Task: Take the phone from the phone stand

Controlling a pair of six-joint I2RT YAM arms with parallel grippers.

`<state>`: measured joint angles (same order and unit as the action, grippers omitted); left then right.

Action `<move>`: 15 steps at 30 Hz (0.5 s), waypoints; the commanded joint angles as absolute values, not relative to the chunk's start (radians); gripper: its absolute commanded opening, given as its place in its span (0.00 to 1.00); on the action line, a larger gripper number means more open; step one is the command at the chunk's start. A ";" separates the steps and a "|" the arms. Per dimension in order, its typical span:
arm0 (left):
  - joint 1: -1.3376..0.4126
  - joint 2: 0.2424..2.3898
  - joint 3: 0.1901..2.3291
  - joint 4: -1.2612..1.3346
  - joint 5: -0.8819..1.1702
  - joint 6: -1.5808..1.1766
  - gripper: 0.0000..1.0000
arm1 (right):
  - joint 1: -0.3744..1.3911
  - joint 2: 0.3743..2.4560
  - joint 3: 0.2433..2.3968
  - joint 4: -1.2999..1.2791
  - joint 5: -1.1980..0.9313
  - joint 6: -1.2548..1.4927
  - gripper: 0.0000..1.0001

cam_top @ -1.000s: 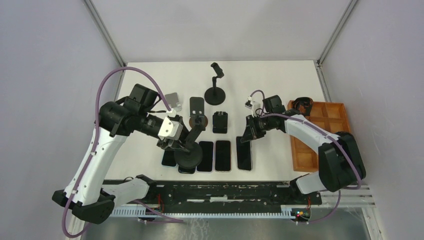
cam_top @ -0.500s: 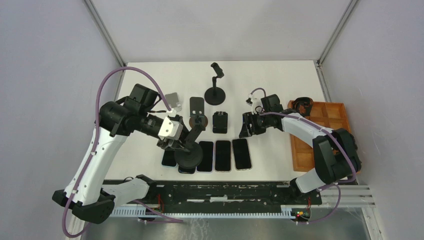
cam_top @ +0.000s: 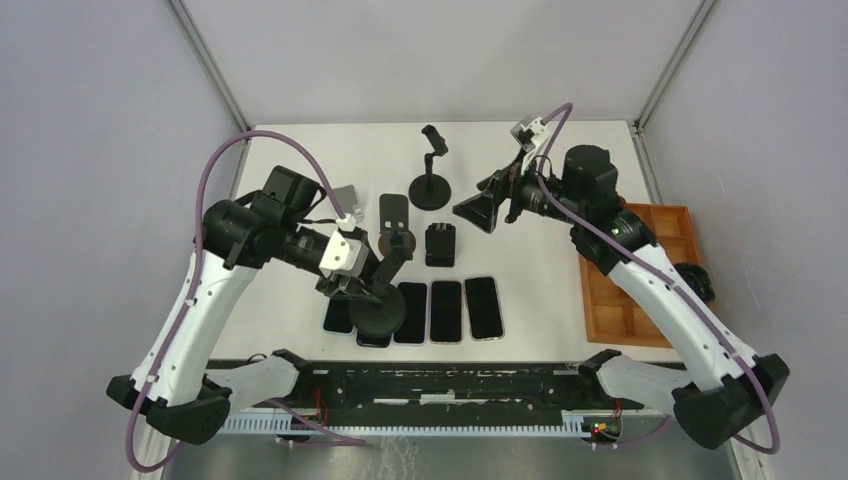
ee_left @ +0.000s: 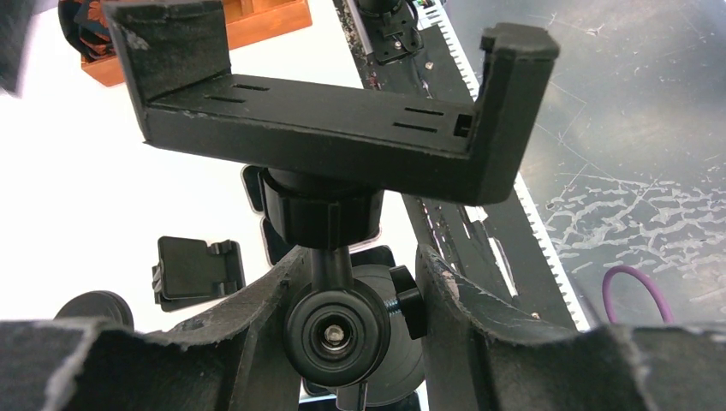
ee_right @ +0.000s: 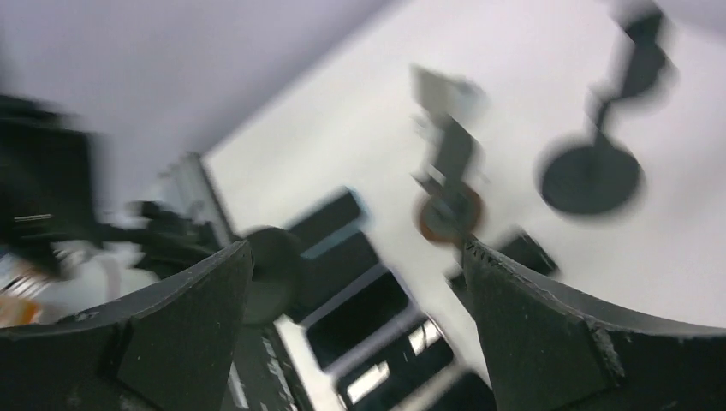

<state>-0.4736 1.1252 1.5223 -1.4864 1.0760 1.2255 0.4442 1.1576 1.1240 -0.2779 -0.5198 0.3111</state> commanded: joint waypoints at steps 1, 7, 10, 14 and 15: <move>-0.477 1.125 1.537 -1.439 1.154 1.269 0.02 | 0.606 1.094 1.233 -0.072 -0.717 0.414 0.98; -0.477 1.131 1.530 -1.442 1.156 1.278 0.02 | 0.807 1.119 1.243 0.109 -0.749 0.511 0.98; -0.477 1.131 1.529 -1.445 1.152 1.280 0.02 | 0.891 1.174 1.281 0.080 -0.733 0.488 0.98; -0.477 1.128 1.534 -1.456 1.152 1.291 0.02 | 0.951 1.244 1.314 0.036 -0.726 0.456 0.98; -0.477 1.128 1.535 -1.463 1.150 1.296 0.02 | 0.960 1.255 1.321 0.031 -0.725 0.452 0.98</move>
